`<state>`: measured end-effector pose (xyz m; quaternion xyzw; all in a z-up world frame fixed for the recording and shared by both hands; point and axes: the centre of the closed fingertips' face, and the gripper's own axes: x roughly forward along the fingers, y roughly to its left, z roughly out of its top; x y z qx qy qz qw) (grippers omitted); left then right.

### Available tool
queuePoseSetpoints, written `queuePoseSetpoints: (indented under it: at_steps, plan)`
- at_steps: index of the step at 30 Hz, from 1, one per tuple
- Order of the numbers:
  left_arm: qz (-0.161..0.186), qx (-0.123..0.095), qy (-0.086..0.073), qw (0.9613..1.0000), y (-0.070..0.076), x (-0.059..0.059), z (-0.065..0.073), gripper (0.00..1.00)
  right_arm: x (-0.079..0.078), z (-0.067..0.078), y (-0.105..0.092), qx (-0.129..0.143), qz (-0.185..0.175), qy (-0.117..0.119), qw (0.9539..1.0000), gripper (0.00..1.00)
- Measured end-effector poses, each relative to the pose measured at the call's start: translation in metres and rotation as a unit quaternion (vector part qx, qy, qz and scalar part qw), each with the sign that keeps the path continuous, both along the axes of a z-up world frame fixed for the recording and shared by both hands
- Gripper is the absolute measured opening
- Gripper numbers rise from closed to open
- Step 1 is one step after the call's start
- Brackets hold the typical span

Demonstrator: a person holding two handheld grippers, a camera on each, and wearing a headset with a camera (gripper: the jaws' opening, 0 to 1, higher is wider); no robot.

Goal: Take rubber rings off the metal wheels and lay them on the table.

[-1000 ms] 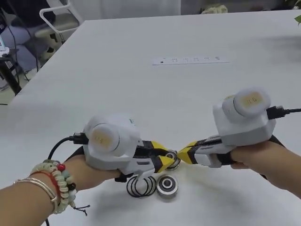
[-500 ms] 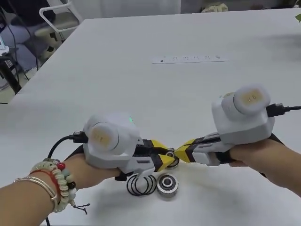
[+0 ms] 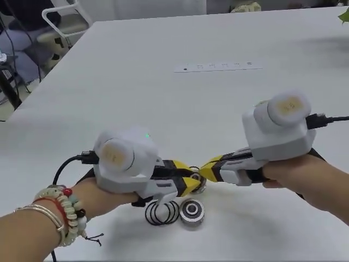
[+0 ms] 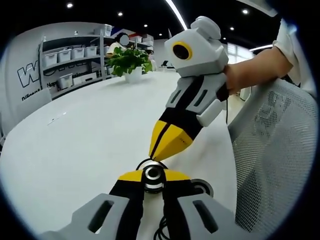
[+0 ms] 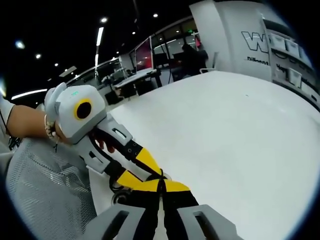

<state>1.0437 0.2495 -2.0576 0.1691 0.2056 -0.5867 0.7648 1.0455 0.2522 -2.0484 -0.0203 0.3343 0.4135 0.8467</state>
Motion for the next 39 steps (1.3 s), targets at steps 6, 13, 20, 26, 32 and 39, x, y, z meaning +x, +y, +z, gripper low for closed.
queuePoseSetpoints:
  at_steps: [6, 13, 20, 26, 32, 39]
  plan:
    - [-0.013, 0.020, 0.003, 0.9997, 0.000, -0.002, 0.000, 0.12, 0.001, -0.003, -0.003, -0.003, -0.008, 0.009, 0.9999, 0.00]
    - [-0.025, 0.018, 0.008, 0.9995, 0.001, -0.006, 0.009, 0.18, 0.000, -0.002, -0.003, -0.002, -0.009, 0.009, 0.9999, 0.00]
    - [-0.029, 0.007, 0.004, 0.9996, 0.002, -0.007, 0.023, 0.29, -0.001, 0.000, -0.003, -0.001, -0.011, 0.009, 0.9999, 0.00]
    - [-0.051, 0.017, 0.000, 0.9985, 0.005, -0.016, 0.030, 0.42, -0.001, 0.002, -0.003, 0.018, -0.016, 0.020, 0.9995, 0.00]
    - [-0.062, 0.032, 0.009, 0.9975, 0.017, -0.025, 0.041, 0.52, -0.002, 0.004, -0.001, 0.023, -0.013, 0.020, 0.9995, 0.00]
    - [-0.073, 0.026, 0.003, 0.9970, 0.029, -0.038, 0.069, 0.65, -0.002, 0.006, 0.000, 0.027, -0.009, 0.019, 0.9994, 0.00]
